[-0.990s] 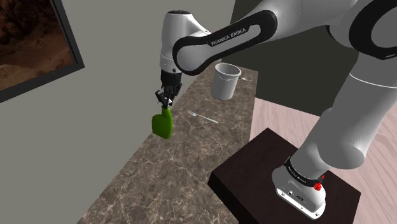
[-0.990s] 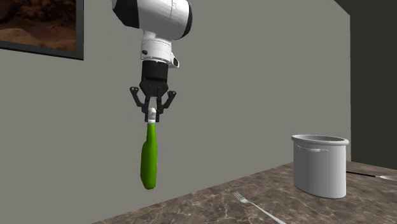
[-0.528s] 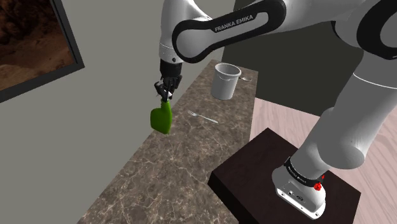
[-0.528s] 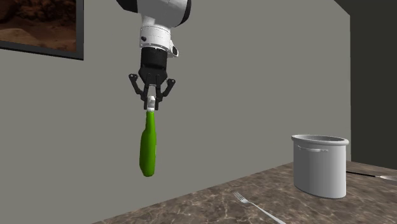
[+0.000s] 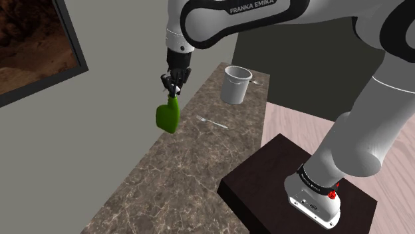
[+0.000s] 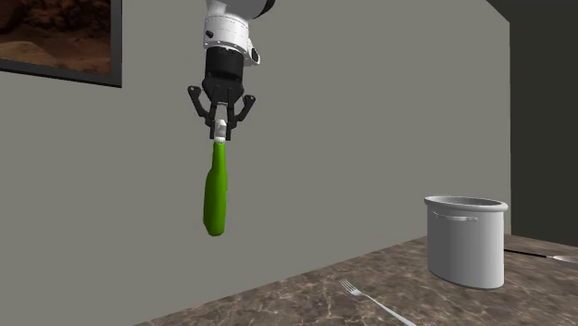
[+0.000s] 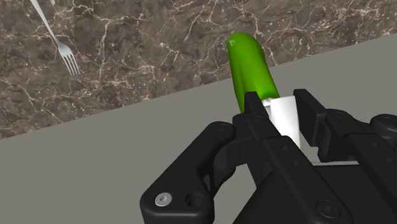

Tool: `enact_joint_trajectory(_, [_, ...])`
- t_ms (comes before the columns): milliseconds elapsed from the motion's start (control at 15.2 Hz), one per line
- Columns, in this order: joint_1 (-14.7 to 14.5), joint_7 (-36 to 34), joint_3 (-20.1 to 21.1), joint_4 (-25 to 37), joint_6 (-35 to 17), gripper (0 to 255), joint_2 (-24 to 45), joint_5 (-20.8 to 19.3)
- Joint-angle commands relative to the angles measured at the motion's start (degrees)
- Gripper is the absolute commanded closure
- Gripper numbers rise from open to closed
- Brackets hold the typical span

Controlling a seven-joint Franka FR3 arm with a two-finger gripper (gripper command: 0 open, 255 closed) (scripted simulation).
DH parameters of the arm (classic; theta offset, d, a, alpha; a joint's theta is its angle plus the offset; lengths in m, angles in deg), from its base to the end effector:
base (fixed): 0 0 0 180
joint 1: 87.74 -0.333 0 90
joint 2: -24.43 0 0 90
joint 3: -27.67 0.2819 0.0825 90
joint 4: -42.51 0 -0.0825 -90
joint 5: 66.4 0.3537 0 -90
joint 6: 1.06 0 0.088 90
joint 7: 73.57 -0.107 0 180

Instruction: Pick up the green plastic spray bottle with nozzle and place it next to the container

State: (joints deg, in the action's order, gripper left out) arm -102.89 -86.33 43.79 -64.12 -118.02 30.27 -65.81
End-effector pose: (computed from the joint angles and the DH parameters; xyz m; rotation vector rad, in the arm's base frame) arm 0.4845 0.2902 0.4485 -3.0361 -0.4841 -0.0957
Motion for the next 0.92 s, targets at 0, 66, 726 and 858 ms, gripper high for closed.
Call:
enact_joint_trajectory(0, [0.0,0.0,0.0,1.1,1.5,255,-0.5,0.1])
enact_joint_trajectory(66, [0.0,0.1,0.0,1.7,2.3,255,-0.6,0.2])
enact_joint_trajectory(726, [0.1,0.0,0.0,8.5,9.8,255,-1.3,0.3])
enact_joint_trajectory(858, [0.0,-0.1,0.0,10.1,11.4,255,-1.3,0.3])
